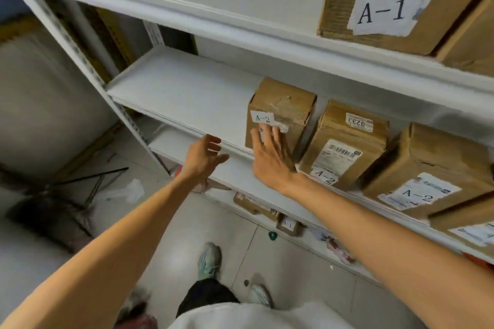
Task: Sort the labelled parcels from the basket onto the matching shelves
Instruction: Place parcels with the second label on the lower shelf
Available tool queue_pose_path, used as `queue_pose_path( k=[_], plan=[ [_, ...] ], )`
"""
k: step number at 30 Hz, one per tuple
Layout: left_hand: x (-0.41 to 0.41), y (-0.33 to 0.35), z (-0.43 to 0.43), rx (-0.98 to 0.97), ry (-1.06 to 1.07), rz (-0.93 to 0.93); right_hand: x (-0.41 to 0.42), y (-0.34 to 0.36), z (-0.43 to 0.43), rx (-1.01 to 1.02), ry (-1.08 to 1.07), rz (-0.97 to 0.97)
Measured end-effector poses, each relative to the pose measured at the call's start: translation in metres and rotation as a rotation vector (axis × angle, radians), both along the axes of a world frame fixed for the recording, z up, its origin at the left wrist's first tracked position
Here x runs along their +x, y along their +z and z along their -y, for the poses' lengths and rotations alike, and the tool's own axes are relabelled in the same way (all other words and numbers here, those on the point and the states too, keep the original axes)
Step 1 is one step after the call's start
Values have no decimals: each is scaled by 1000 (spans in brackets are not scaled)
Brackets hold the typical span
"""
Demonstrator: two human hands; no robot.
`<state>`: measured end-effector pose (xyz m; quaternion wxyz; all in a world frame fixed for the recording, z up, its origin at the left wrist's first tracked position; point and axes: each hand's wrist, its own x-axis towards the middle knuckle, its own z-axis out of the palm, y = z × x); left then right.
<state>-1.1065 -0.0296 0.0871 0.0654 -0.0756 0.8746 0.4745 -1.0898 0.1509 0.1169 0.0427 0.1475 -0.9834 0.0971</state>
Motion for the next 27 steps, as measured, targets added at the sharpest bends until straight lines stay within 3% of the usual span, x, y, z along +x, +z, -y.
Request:
queue_pose_path(
  k=[5,12,20,27],
  plan=[
    [73,12,43,-154,186,3,9,0,46,11,323,246],
    [221,25,104,-312,484,102,72,3,145,80,845,334],
    [431,38,105,-398,859,302,238,13,240,170,1419,375],
    [622,32,18,-320,1157,466,419,16,222,181,1817,459]
  ],
)
